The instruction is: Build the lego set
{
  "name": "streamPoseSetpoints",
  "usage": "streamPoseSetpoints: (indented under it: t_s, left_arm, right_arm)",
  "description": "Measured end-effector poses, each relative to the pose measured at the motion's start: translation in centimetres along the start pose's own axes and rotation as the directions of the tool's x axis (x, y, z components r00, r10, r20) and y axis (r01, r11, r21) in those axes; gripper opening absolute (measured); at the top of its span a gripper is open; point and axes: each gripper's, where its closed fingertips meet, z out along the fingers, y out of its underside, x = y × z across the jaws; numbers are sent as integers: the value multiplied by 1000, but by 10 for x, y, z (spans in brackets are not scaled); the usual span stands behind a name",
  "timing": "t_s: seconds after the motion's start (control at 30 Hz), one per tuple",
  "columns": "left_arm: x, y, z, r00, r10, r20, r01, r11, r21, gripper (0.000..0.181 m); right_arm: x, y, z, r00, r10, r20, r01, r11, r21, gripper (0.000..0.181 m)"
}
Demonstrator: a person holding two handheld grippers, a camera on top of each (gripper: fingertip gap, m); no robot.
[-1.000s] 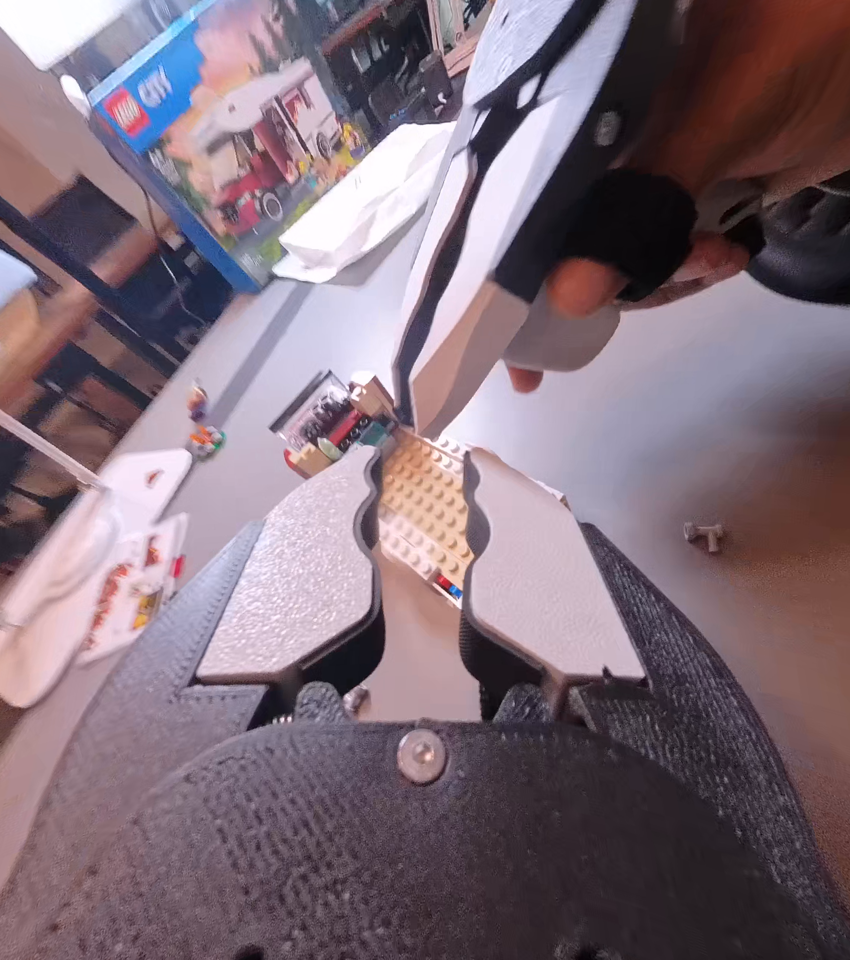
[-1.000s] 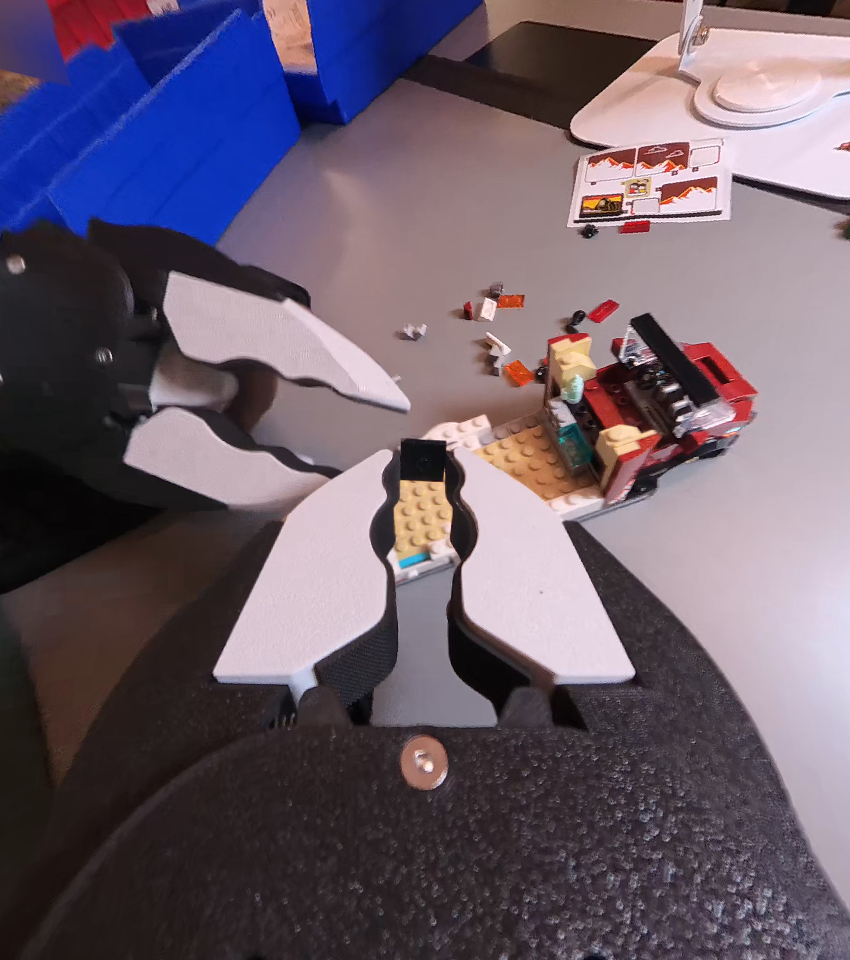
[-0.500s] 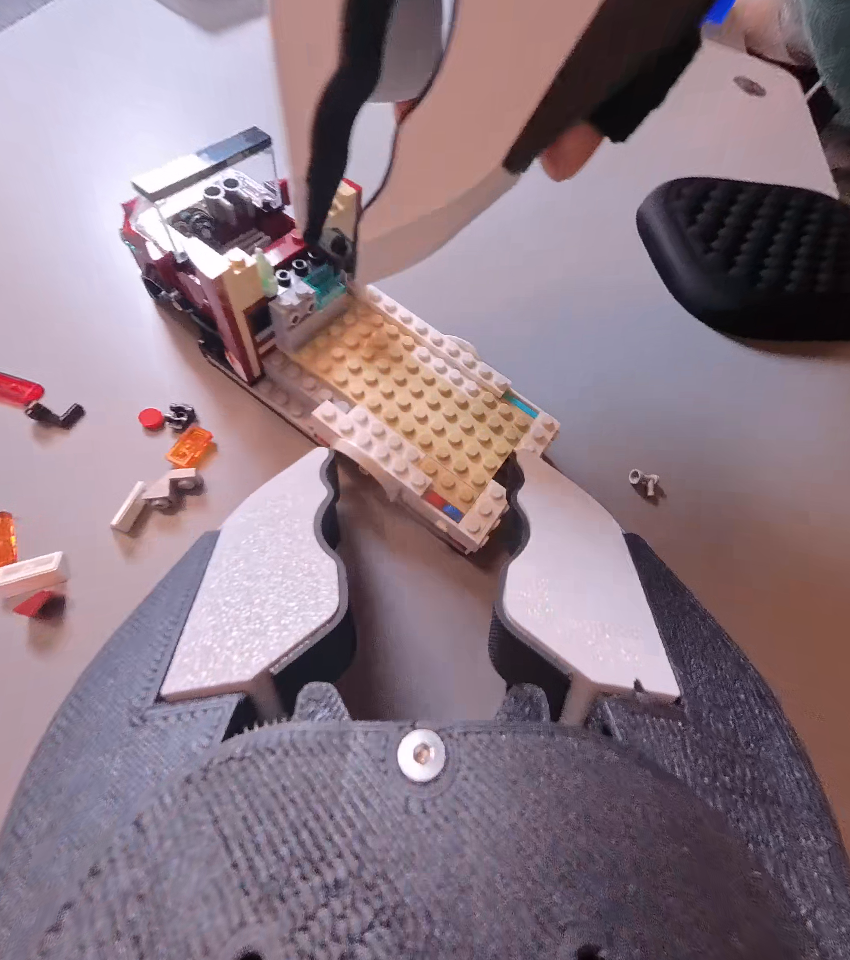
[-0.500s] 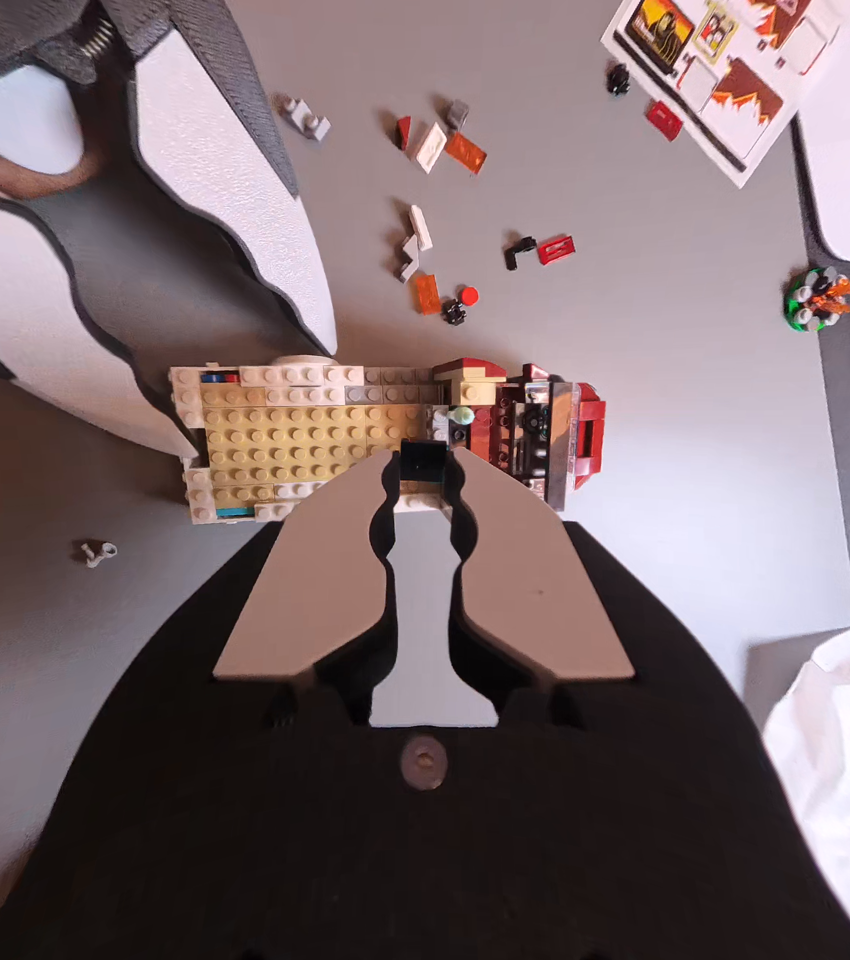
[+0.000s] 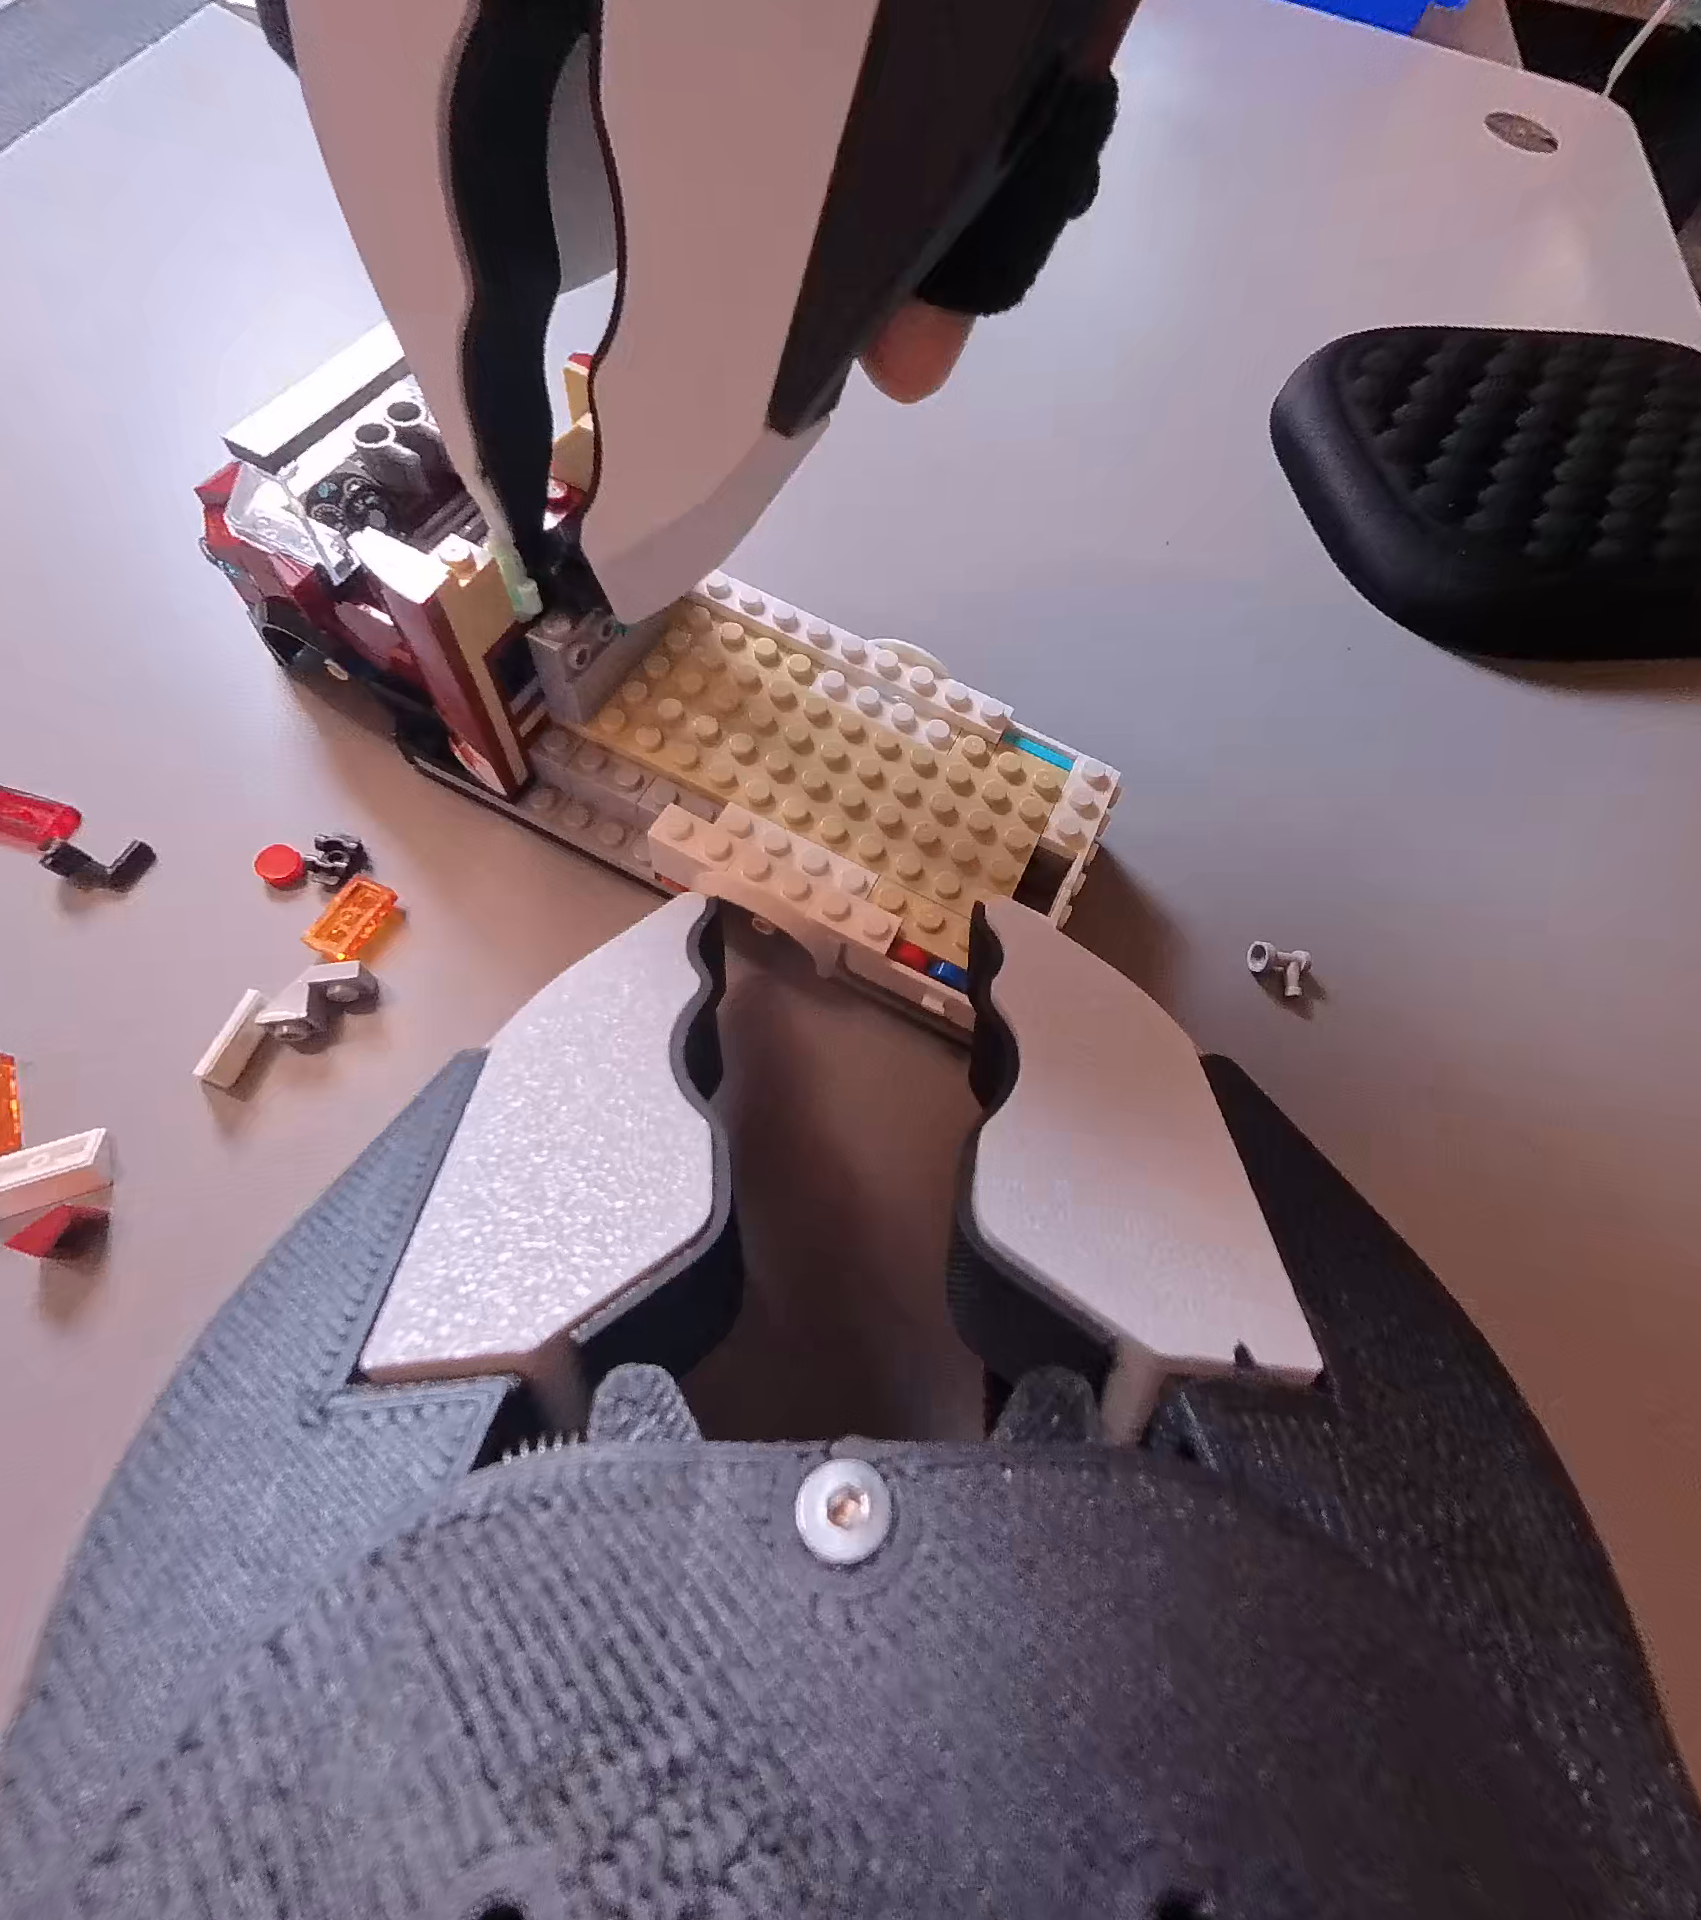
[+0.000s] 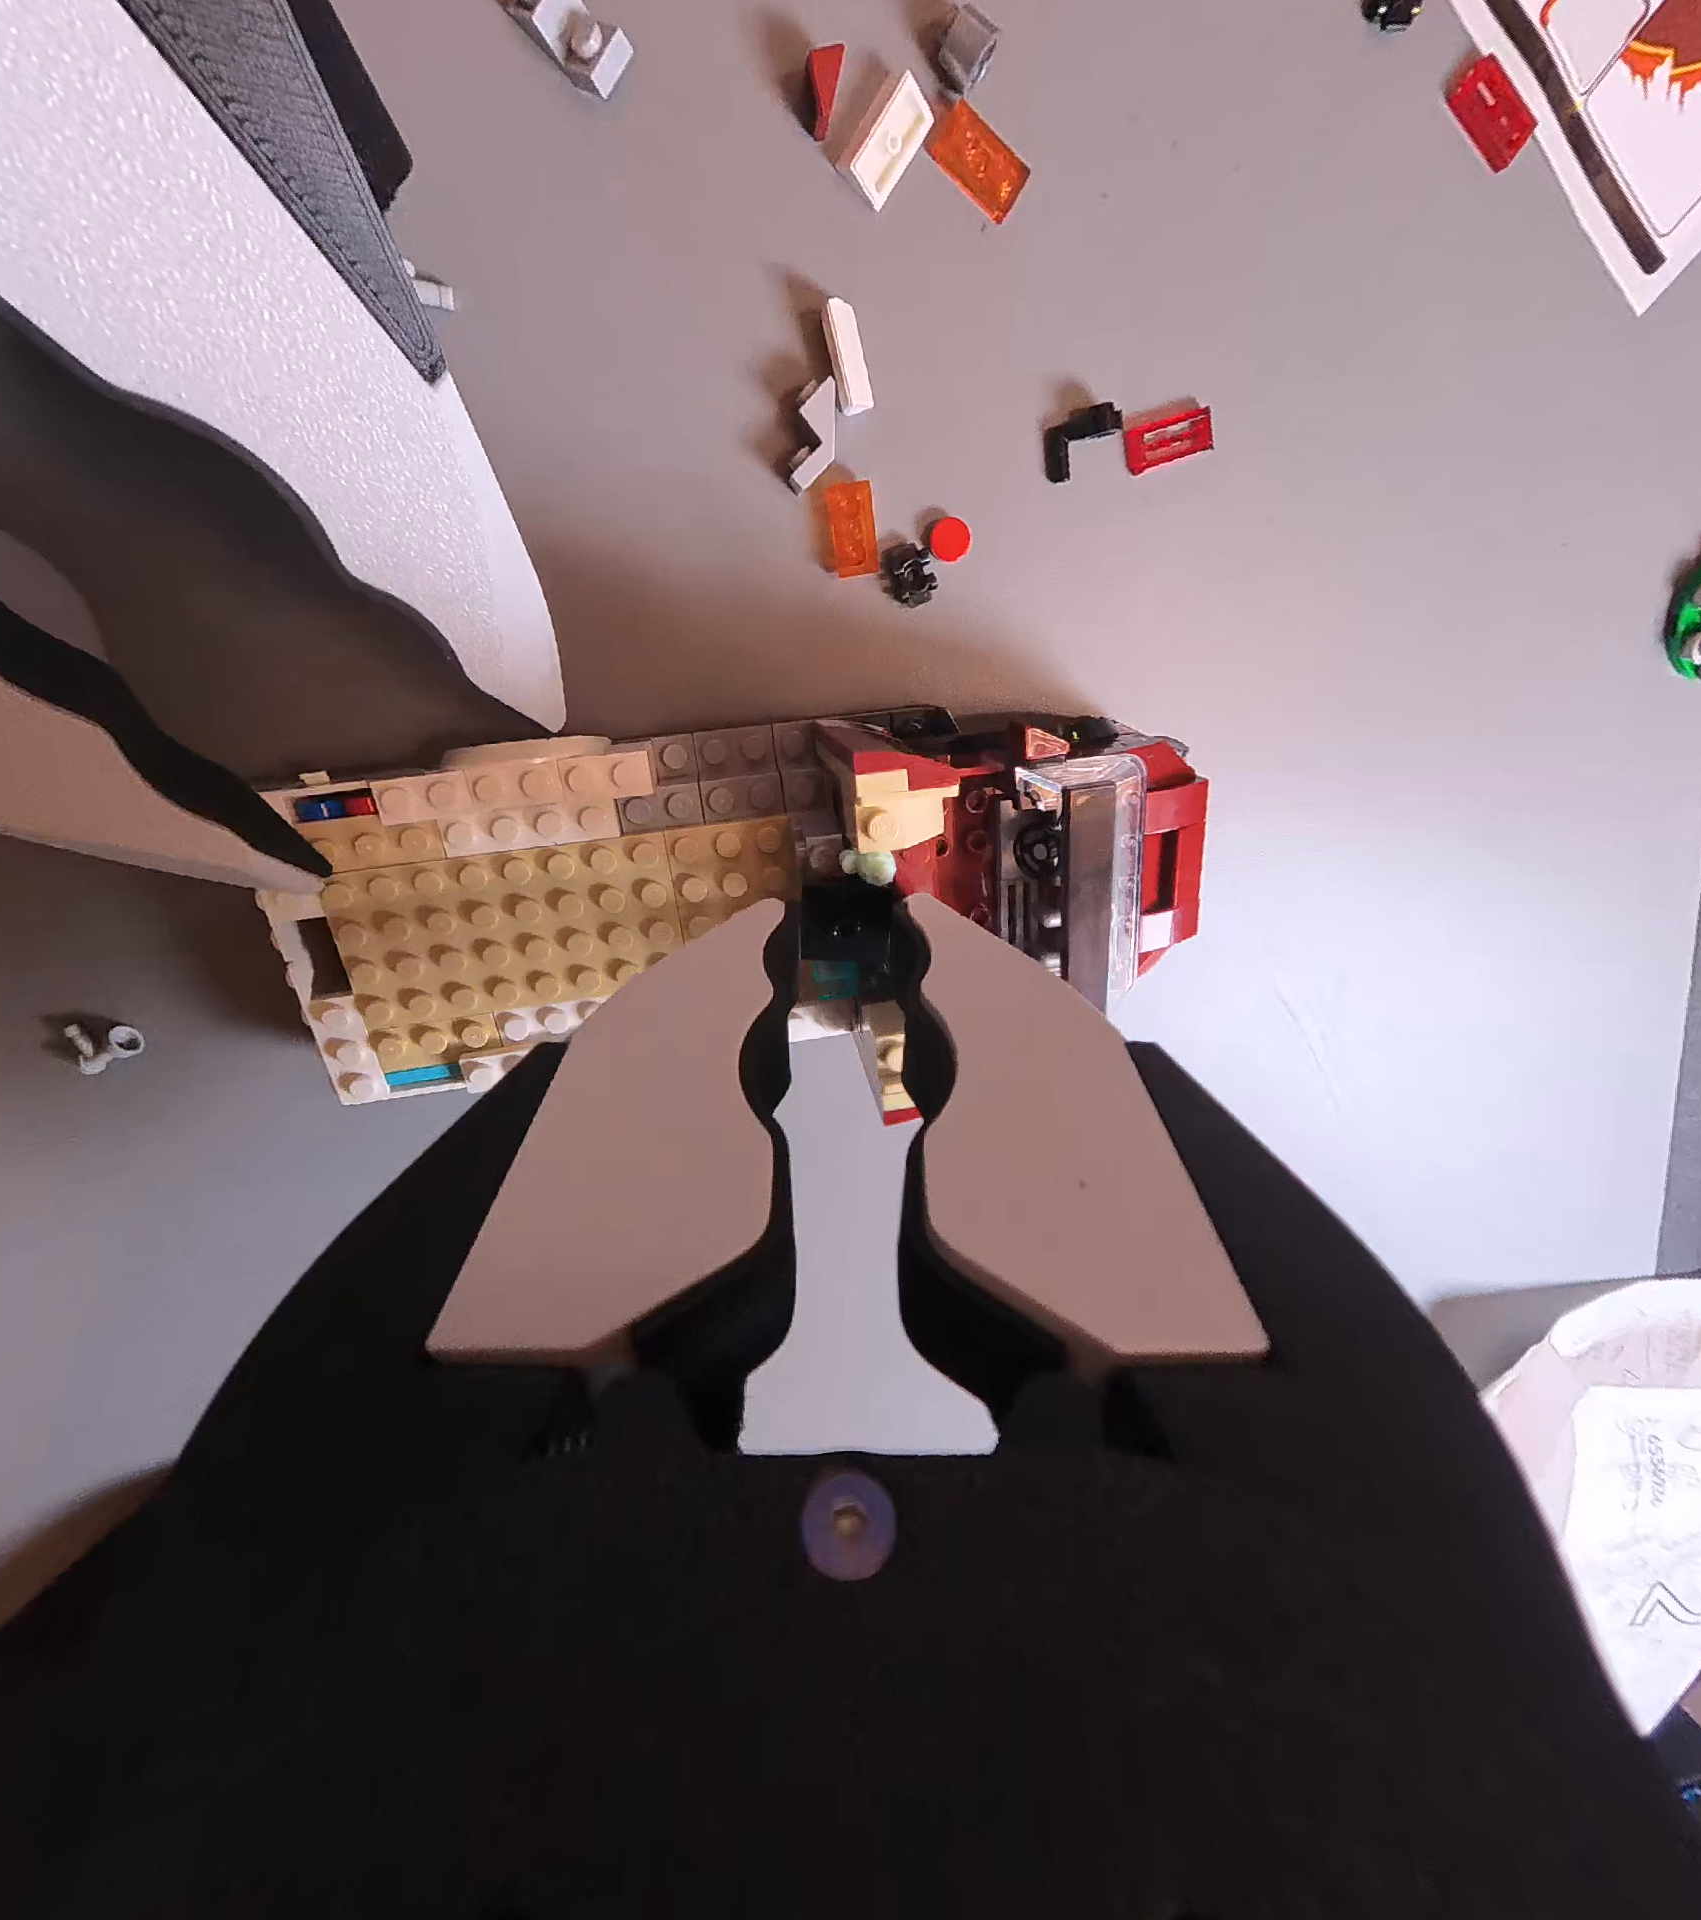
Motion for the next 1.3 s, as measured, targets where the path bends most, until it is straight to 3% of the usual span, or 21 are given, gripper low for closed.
streamPoseSetpoints:
  t_s: [0.33, 0.8, 0.97, 1.3]
  left_arm:
    - [0, 0, 0, 1000, -1, -1, 1, 1000, 2, 45]
    - [0, -1, -1, 1000, -6, -4, 6, 1000, 7, 43]
    - [1, 0, 0, 1000, -5, 0, 5, 1000, 2, 44]
    - [2, 0, 1, 1000, -1, -1, 1, 1000, -1, 46]
  right_arm:
    - [3, 1, 0, 998, -58, -9, 57, 998, -26, 19]
    - [-2, -4, -13, 998, -60, -10, 61, 997, 56, 19]
    - [0, -3, -15, 999, 25, -21, -22, 992, 121, 0]
    - [4, -2, -5, 987, 158, 14, -158, 975, 158, 0]
